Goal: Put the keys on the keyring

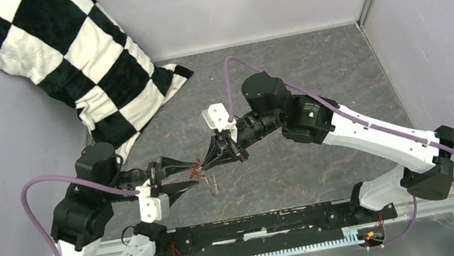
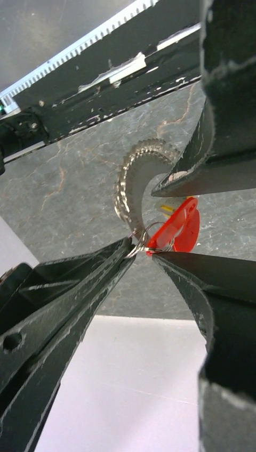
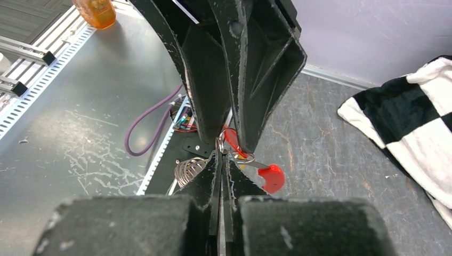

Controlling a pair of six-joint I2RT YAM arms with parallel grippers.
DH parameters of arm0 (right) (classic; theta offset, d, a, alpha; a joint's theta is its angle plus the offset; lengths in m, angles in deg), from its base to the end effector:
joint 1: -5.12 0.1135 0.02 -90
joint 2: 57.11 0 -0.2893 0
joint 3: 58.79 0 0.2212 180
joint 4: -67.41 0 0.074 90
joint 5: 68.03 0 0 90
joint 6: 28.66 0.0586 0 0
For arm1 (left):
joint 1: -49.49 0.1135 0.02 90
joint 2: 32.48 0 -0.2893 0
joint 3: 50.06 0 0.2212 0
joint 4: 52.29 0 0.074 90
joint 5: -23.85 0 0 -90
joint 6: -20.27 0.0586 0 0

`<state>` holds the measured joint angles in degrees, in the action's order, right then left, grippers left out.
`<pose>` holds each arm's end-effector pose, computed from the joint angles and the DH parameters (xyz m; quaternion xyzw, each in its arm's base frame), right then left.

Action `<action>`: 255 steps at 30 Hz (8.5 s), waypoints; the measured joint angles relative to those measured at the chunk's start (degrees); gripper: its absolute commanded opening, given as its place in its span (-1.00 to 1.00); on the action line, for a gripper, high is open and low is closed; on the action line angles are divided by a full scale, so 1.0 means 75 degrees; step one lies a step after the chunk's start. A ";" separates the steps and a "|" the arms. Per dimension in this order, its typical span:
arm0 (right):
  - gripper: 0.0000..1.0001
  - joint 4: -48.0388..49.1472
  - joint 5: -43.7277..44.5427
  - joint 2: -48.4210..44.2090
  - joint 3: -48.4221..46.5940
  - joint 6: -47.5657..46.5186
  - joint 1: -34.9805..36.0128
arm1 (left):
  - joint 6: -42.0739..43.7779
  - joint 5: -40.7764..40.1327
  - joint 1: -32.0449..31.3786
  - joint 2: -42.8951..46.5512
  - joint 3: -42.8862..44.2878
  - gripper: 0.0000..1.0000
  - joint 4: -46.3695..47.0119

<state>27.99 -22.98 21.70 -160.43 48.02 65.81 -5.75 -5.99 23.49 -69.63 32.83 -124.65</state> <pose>0.1002 0.2630 0.4502 -0.6284 0.4541 0.5025 0.3827 0.0101 -0.0615 0.4004 0.7068 0.3346 -0.2553 0.5686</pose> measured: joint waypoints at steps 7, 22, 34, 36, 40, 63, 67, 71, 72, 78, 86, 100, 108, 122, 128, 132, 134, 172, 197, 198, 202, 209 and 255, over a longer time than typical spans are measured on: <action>-0.99 -0.0099 -0.0131 0.0058 -0.0015 0.0000 0.0000 | 0.0892 0.0006 0.0000 0.0073 0.0006 -0.33 -0.0659; -0.99 0.0216 -0.0143 0.0087 -0.0015 0.0376 0.0000 | 0.1212 -0.0006 0.0000 0.1358 -0.0892 -0.64 0.0615; -0.99 0.0764 -0.0140 0.0073 0.0134 0.0734 0.0000 | 0.0382 -0.0254 0.0000 0.1373 -0.1020 -0.52 0.1236; -0.99 0.0720 -0.0137 0.0073 0.0137 0.0711 0.0000 | -0.0265 -0.0423 0.0000 0.1402 -0.1020 -0.51 0.1612; -0.99 0.0641 -0.0137 0.0073 0.0137 0.0629 0.0000 | -0.1309 -0.0606 0.0000 0.1518 -0.1020 -0.44 0.2331; -0.99 0.0446 -0.0224 0.0073 0.0137 0.0600 0.0000 | -0.0895 -0.0530 0.0000 0.1239 -0.0874 0.02 0.1629; -0.99 0.0216 -0.0289 0.0076 0.0131 0.0565 0.0000 | -0.0694 -0.0533 0.0000 0.1099 -0.0726 0.08 0.1457; -0.98 0.0076 -0.0347 0.0079 0.0128 0.0527 0.0000 | -0.0586 -0.0527 0.0000 0.1049 -0.0565 0.08 0.1352; -0.99 0.0055 -0.0350 0.0082 0.0128 0.0522 0.0000 | -0.0571 -0.0510 0.0000 0.1046 -0.0539 0.07 0.1297; -0.99 -0.0096 -0.0356 0.0143 0.0052 0.0507 0.0000 | -0.0259 -0.0140 0.0000 0.0737 -0.0256 -0.03 0.0664; -0.99 -0.0175 -0.0408 0.0216 -0.0003 0.0507 0.0000 | 0.0627 0.0023 0.0000 0.0315 -0.0131 -0.29 0.0026; -0.99 -0.0230 -0.0405 0.0245 -0.0003 0.0510 0.0000 | 0.1084 0.0152 0.0000 0.0323 -0.0131 -0.73 -0.0105; -0.99 0.0020 -0.0405 0.0242 0.0006 0.0769 0.0000 | 0.1358 0.0198 0.0000 0.0525 -0.0172 -0.88 -0.0111; -0.99 0.1664 -0.0227 -0.0076 0.1011 0.2276 0.0003 | 0.1970 0.0187 0.0000 0.0799 -0.0396 -0.93 -0.0163; -0.99 0.3144 0.0085 -0.0469 0.1958 0.3214 0.0000 | 0.2690 0.0152 0.0000 0.1043 -0.0726 -0.70 -0.0210; -0.99 0.4039 0.0388 -0.0656 0.2503 0.3657 0.0003 | 0.2938 0.0090 0.0000 0.1116 -0.0860 -0.30 -0.0286; -0.99 0.4427 0.0562 -0.0778 0.2736 0.3806 0.0000 | 0.2978 0.0020 0.0000 0.1110 -0.0863 -0.19 -0.0321; -0.99 0.5246 0.2162 -0.1518 0.3652 0.2576 0.0160 | -0.5692 -0.0746 0.0000 0.0093 -0.0143 -0.28 0.2868; -0.46 0.4622 0.2553 -0.1518 0.3322 0.1973 0.0396 | -0.5508 -0.0895 0.0000 -0.0323 -0.0052 -0.96 0.1985; -0.42 0.4567 0.2550 -0.1518 0.3296 0.1973 0.0393 | -0.5505 -0.0895 0.0000 -0.0315 -0.0052 -0.96 0.1982; -0.28 0.3614 0.2518 -0.1422 0.2588 0.1661 0.0393 | -0.5394 -0.0895 0.0000 -0.0306 -0.0052 -0.96 0.1941; -0.27 0.1708 0.2430 -0.0851 0.0597 0.0956 0.0391 | -0.4992 -0.0895 0.0000 -0.0306 -0.0052 -0.95 0.1728; -0.99 -0.1201 0.1725 0.0487 -0.0944 0.0417 0.0341 | -0.4284 -0.0950 0.0006 -0.0256 -0.0052 -0.31 0.1341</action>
<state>18.99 -10.04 25.35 -167.52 51.14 68.36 -37.88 -13.12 23.53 -71.55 32.44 -114.60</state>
